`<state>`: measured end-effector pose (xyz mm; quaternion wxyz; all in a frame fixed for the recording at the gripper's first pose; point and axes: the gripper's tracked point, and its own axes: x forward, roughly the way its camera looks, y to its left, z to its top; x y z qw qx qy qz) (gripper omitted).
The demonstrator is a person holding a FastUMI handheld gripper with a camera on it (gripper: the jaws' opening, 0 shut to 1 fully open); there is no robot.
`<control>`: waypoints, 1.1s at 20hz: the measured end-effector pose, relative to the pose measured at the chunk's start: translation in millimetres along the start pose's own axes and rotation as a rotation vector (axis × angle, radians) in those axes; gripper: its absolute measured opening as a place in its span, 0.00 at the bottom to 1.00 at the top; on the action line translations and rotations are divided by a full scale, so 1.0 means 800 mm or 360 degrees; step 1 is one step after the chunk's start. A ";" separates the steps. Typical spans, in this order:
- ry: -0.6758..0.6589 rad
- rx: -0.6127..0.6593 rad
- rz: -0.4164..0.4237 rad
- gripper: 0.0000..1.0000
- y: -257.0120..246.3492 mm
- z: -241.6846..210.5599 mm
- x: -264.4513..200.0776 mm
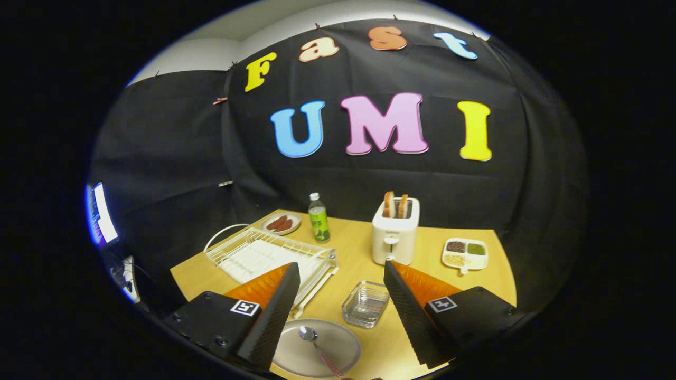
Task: Take the plate from the dish rack, then take the spoon from the basket and place it into the plate.
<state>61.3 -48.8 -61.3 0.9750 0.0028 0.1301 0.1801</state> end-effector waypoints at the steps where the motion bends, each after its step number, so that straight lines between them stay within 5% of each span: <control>1: -0.0032 0.0007 -0.0086 0.99 -0.010 0.010 -0.012; 9: -0.0203 0.0195 -0.0554 0.98 -0.027 0.045 -0.086; 22: -0.0232 0.0147 -0.0555 0.99 0.048 0.065 -0.045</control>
